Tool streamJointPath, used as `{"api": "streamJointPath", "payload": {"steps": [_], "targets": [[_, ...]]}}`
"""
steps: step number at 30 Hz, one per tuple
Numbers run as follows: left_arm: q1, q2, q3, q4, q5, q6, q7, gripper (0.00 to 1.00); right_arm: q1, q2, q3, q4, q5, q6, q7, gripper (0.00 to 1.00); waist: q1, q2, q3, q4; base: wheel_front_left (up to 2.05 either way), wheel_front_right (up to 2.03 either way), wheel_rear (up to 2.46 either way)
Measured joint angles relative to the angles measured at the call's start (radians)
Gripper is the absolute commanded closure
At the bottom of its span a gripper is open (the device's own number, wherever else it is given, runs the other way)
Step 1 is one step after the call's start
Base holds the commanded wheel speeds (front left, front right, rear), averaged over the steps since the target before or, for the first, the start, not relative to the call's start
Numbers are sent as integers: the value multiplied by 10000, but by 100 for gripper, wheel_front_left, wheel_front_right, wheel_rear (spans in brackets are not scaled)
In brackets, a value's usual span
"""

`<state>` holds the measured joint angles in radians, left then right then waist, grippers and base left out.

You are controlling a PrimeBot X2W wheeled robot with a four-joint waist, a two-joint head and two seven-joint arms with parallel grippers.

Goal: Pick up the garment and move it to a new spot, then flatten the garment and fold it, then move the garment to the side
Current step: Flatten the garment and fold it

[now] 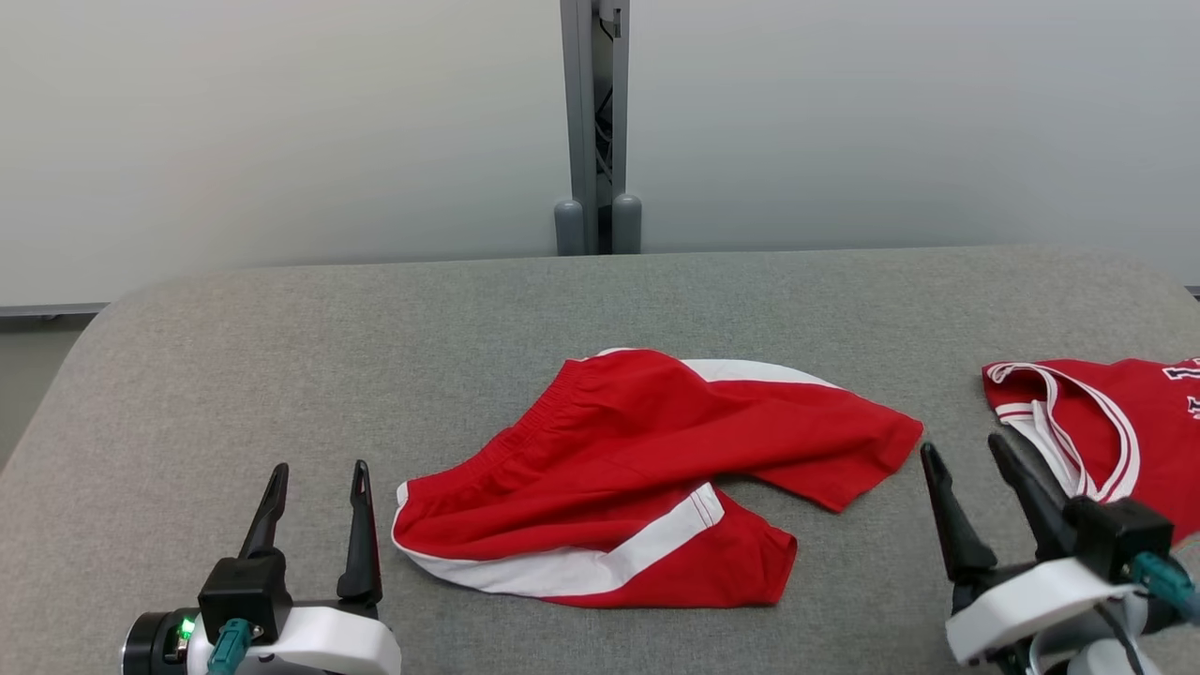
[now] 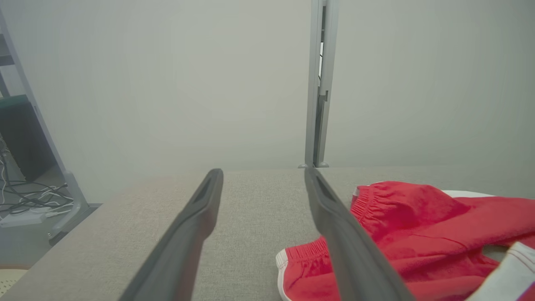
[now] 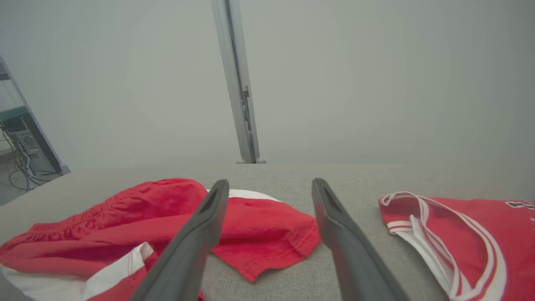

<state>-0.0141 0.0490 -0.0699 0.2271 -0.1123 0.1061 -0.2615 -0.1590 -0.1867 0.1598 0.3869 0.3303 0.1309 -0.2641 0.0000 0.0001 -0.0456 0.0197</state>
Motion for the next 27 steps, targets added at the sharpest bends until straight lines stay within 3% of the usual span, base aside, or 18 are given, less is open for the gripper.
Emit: {"api": "streamJointPath", "payload": {"steps": [13, 27], "targets": [[73, -6, 44, 153, -136, -59, 0, 0, 574, 391, 161, -115, -176, 0, 0, 0, 0, 0, 21, -31, 0, 0, 0], [43, -8, -288, 163, -249, -96, 0, 0, -1050, 207, 3636, 1536, 1718, 0, 217, 0, 0, 0, 267, 348, 0, 0, 0]]}}
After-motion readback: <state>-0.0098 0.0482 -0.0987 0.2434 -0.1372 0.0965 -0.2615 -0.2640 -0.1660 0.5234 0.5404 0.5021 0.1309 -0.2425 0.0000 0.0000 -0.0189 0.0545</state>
